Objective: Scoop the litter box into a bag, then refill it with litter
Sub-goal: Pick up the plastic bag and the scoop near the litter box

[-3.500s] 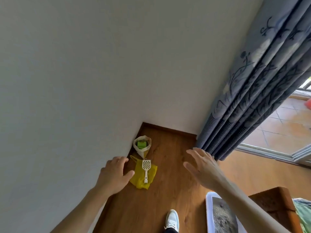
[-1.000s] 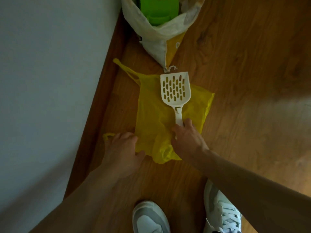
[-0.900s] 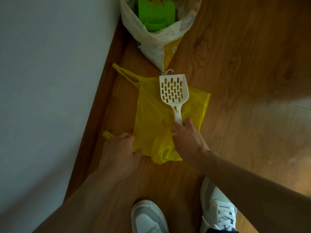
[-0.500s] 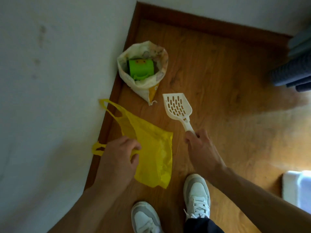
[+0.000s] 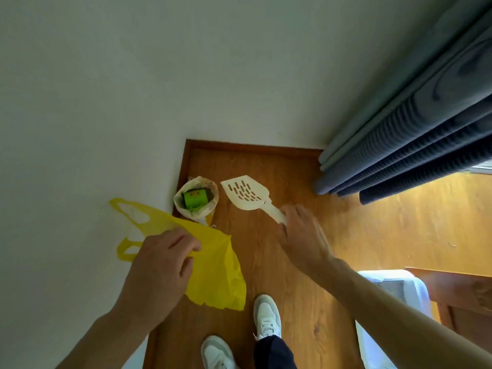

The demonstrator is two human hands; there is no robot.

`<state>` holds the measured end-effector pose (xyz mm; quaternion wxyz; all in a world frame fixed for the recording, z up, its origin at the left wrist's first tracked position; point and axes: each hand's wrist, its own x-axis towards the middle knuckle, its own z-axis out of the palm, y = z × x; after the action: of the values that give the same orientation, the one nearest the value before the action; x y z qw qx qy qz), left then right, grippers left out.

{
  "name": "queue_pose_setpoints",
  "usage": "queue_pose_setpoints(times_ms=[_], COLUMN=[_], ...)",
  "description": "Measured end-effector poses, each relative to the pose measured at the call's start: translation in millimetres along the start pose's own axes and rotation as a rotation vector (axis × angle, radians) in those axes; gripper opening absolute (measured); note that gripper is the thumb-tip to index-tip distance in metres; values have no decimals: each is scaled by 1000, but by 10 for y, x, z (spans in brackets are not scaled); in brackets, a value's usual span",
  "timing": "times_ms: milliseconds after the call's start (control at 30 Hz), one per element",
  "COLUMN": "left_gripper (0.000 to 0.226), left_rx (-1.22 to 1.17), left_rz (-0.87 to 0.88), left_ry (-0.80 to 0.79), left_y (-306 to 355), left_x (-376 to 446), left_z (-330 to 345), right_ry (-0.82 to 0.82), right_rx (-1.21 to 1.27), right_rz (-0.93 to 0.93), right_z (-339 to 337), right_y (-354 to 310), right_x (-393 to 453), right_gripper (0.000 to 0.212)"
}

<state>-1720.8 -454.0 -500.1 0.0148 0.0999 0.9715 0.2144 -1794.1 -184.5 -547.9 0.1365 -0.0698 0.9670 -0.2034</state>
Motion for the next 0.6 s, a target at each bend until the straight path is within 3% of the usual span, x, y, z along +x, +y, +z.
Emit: queue_pose_setpoints(times_ms=[233, 333, 600], left_gripper=[16, 34, 39], left_rx=[91, 94, 109], left_rz=[164, 177, 355], left_ry=[71, 106, 168], left_y=[1056, 1414, 2105], left_x=[286, 358, 396], left_z=[-1508, -2094, -3009], right_ry=[134, 242, 435], right_rx=[66, 72, -54], right_rz=[21, -18, -16], right_z=[-1928, -2566, -3571], right_y=[-383, -571, -799], right_x=[-368, -607, -1546], right_gripper=[22, 19, 18])
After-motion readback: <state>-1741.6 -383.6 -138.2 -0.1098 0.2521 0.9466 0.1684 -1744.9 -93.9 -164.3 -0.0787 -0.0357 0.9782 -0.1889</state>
